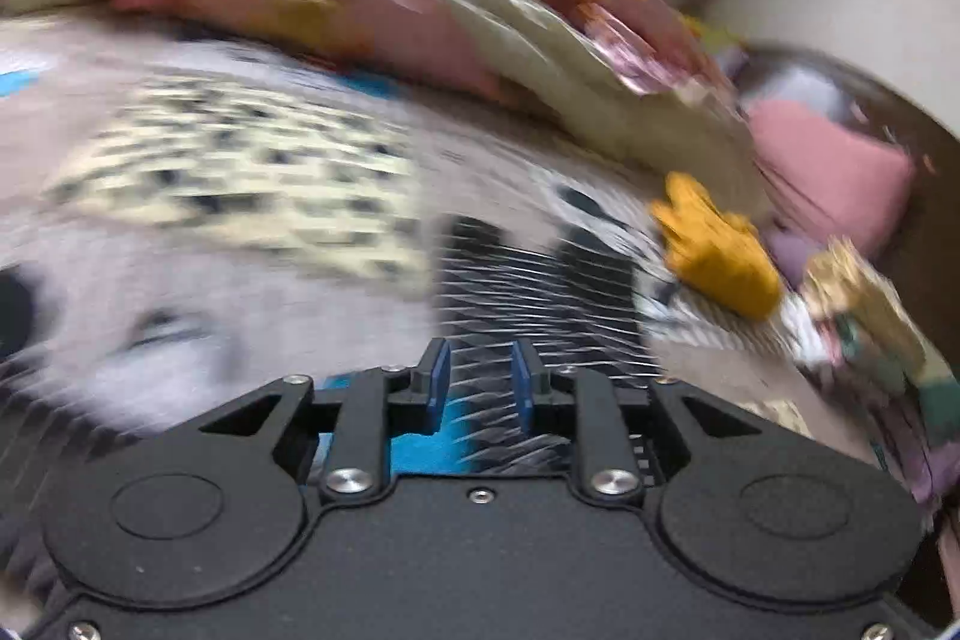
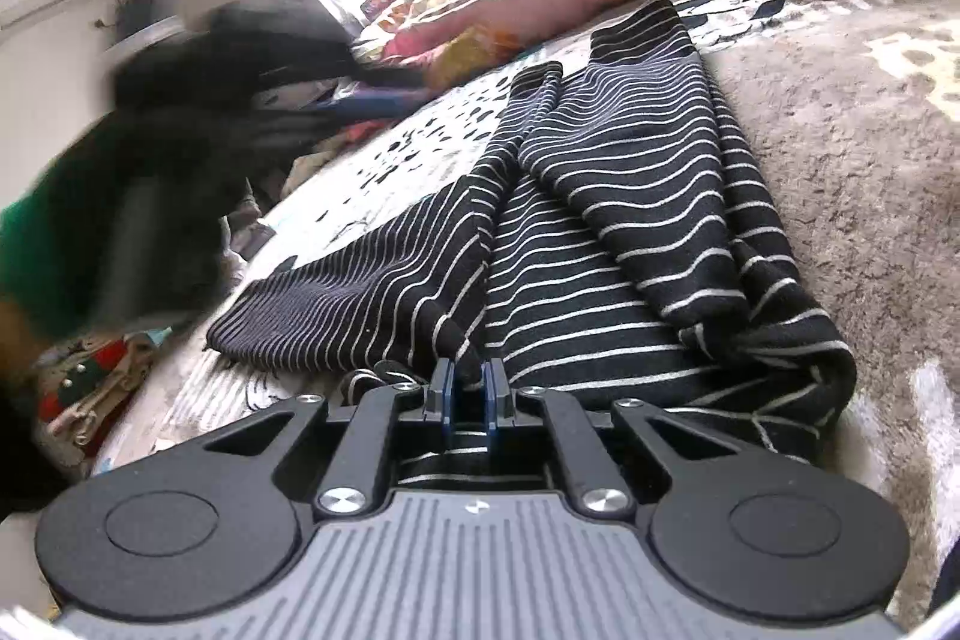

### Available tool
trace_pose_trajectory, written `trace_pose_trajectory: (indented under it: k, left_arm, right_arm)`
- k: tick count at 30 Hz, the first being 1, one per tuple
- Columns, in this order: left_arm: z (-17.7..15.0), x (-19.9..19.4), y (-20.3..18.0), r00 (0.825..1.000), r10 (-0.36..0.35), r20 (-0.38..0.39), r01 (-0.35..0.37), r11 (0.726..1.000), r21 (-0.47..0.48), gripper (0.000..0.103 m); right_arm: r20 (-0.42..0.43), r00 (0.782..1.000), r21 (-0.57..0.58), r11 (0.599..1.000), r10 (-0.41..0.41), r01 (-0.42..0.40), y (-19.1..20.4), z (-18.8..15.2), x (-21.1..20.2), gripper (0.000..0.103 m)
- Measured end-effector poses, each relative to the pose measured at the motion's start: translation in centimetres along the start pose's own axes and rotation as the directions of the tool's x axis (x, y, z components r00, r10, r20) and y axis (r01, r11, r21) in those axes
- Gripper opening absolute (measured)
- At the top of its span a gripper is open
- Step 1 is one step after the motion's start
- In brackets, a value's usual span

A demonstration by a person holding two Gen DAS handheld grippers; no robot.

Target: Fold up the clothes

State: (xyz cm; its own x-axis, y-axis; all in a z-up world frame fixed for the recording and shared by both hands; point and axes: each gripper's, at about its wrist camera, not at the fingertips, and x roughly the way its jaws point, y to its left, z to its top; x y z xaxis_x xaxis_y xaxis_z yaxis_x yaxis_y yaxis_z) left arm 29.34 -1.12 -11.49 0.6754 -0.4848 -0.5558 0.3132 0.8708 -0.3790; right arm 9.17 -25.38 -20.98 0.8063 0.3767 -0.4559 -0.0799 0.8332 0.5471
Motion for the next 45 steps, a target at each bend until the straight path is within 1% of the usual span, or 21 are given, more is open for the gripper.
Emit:
trace_pose_trajectory:
  k: [2, 4, 6, 8, 9, 11, 13, 14, 15, 17, 18, 20, 23, 25, 26, 30, 33, 36, 39, 41, 45]
  left_arm:
    - [-1.8, -3.3, 3.7, 0.994, 0.108, 0.020, -0.107, 0.993, -0.059, 0.022]
    - [-4.1, -5.9, 7.9, 0.980, 0.197, 0.015, -0.191, 0.966, -0.173, 0.023]
    - [-6.3, -7.5, 11.5, 0.966, 0.257, -0.003, -0.247, 0.926, -0.286, 0.037]
    - [-8.0, -8.3, 13.7, 0.956, 0.294, -0.008, -0.277, 0.890, -0.363, 0.041]
    - [-8.5, -8.2, 14.5, 0.958, 0.286, -0.007, -0.266, 0.879, -0.396, 0.041]
    - [-8.7, -7.5, 15.7, 0.965, 0.263, 0.015, -0.230, 0.866, -0.445, 0.041]
    - [-8.0, -6.6, 16.0, 0.963, 0.266, 0.048, -0.213, 0.856, -0.471, 0.040]
    - [-7.6, -5.9, 16.3, 0.966, 0.253, 0.054, -0.195, 0.851, -0.488, 0.039]
    - [-7.2, -5.2, 16.5, 0.969, 0.239, 0.061, -0.177, 0.845, -0.505, 0.023]
    - [-5.8, -4.6, 16.2, 0.978, 0.196, 0.066, -0.137, 0.853, -0.504, 0.004]
    - [-4.7, -4.8, 14.6, 0.978, 0.192, 0.080, -0.136, 0.881, -0.453, 0.003]
    - [-2.5, -6.0, 9.9, 0.982, 0.133, 0.131, -0.083, 0.941, -0.328, 0.003]
    - [0.3, -6.8, 0.9, 0.987, 0.024, 0.162, 0.002, 0.987, -0.160, 0.003]
    - [1.5, -6.8, -5.6, 0.987, -0.038, 0.158, 0.046, 0.998, -0.047, 0.003]
    - [1.8, -6.7, -8.3, 0.986, -0.073, 0.148, 0.075, 0.997, -0.011, 0.003]
    - [2.5, -5.0, -18.0, 0.982, -0.165, 0.090, 0.153, 0.981, 0.120, 0.003]
    - [2.8, -3.5, -21.1, 0.979, -0.201, 0.036, 0.195, 0.973, 0.121, 0.003]
    - [3.0, -1.9, -22.5, 0.978, -0.208, -0.012, 0.208, 0.974, 0.093, 0.003]
    - [3.3, -0.8, -22.9, 0.976, -0.210, -0.051, 0.213, 0.976, 0.045, 0.003]
    - [3.5, -0.4, -23.1, 0.975, -0.210, -0.072, 0.212, 0.977, 0.019, 0.003]
    - [4.1, 0.8, -23.6, 0.976, -0.186, -0.116, 0.190, 0.981, 0.023, 0.003]
  right_arm:
    - [-0.002, 1.000, -0.023, 0.999, -0.024, 0.023, 0.5, 0.1, -0.1, 0.010]
    - [-0.001, 0.999, -0.036, 0.998, -0.044, 0.044, 0.9, 0.1, -0.3, 0.010]
    - [-0.007, 0.998, -0.044, 0.998, -0.055, 0.055, 1.1, 0.0, -0.3, 0.011]
    - [-0.012, 0.998, -0.040, 0.998, -0.056, 0.055, 0.9, 0.0, -0.1, 0.011]
    - [-0.017, 0.999, -0.020, 0.999, -0.050, 0.050, 0.5, 0.0, -0.1, 0.011]
    - [-0.026, 0.999, 0.027, 0.999, -0.039, 0.040, 0.0, 0.2, 0.0, 0.011]
    - [-0.033, 0.999, 0.058, 0.998, -0.036, 0.038, -0.2, 0.2, 0.1, 0.011]
    - [-0.035, 0.999, 0.064, 0.997, -0.037, 0.040, -0.2, 0.2, 0.1, 0.011]
    - [-0.035, 0.999, 0.067, 0.997, -0.041, 0.043, -0.2, 0.2, 0.1, 0.011]
    - [-0.034, 0.998, 0.072, 0.996, -0.044, 0.047, -0.1, 0.1, 0.1, 0.011]
    - [-0.035, 0.998, 0.070, 0.996, -0.045, 0.048, -0.1, 0.1, 0.1, 0.011]
    - [-0.037, 0.998, 0.069, 0.997, -0.044, 0.047, -0.1, 0.1, 0.2, 0.011]
    - [-0.044, 0.998, 0.054, 0.998, -0.040, 0.042, -0.1, 0.3, 0.3, 0.011]
    - [-0.049, 0.998, 0.012, 0.999, -0.049, 0.050, 0.4, 0.4, 0.2, 0.011]
    - [-0.051, 0.997, -0.014, 0.998, -0.056, 0.056, 0.7, 0.5, 0.1, 0.011]
    - [-0.019, 0.996, -0.100, 0.991, -0.086, 0.083, 1.8, 0.3, -1.7, 0.020]
    - [0.021, 0.994, -0.148, 0.983, -0.110, 0.111, 1.8, -0.5, -3.7, 0.023]
    - [0.063, 0.988, -0.201, 0.968, -0.139, 0.149, 1.7, -1.5, -5.5, 0.024]
    - [0.111, 0.983, -0.294, 0.940, -0.143, 0.170, 2.3, -2.3, -6.2, 0.025]
    - [0.142, 0.982, -0.339, 0.926, -0.125, 0.167, 3.3, -2.1, -6.3, 0.025]
    - [0.193, 0.980, -0.463, 0.876, -0.050, 0.136, 6.3, -1.5, -5.5, 0.025]
